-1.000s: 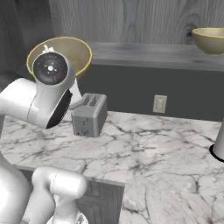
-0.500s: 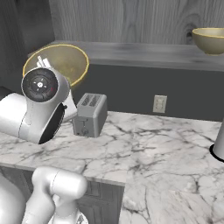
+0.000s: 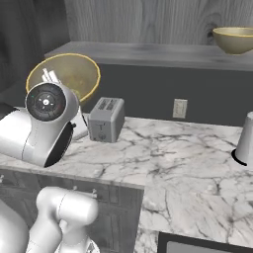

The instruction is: Pick both bowls and place them on the counter. Then place the banana in one bowl and place the eggplant in the other bowl.

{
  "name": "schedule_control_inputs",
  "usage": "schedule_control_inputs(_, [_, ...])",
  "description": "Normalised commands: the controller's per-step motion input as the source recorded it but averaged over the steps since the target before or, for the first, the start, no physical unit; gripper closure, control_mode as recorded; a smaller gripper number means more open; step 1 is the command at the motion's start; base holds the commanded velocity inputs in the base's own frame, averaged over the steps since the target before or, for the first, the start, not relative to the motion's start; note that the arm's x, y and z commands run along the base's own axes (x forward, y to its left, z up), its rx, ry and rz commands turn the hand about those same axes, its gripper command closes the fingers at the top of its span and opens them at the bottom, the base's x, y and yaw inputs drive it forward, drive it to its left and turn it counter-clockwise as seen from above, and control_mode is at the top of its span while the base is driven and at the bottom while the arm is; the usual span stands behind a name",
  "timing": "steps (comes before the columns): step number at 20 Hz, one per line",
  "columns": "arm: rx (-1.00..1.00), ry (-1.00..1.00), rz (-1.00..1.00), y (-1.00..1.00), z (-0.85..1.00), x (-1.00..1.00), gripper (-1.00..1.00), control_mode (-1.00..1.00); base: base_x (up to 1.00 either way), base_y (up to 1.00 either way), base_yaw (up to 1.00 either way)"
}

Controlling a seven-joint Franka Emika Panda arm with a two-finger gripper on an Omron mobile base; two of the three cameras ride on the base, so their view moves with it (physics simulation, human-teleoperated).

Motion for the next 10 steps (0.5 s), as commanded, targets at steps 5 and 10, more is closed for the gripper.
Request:
schedule_control_inputs(5, [0.00,0.00,0.00,0.00,0.00,0.00,1.00,1.00,-0.62,0.08,-0.06])
schedule_control_inputs(10, [0.00,0.00,0.00,0.00,0.00,0.00,1.00,1.00,-0.52,0.08,-0.12])
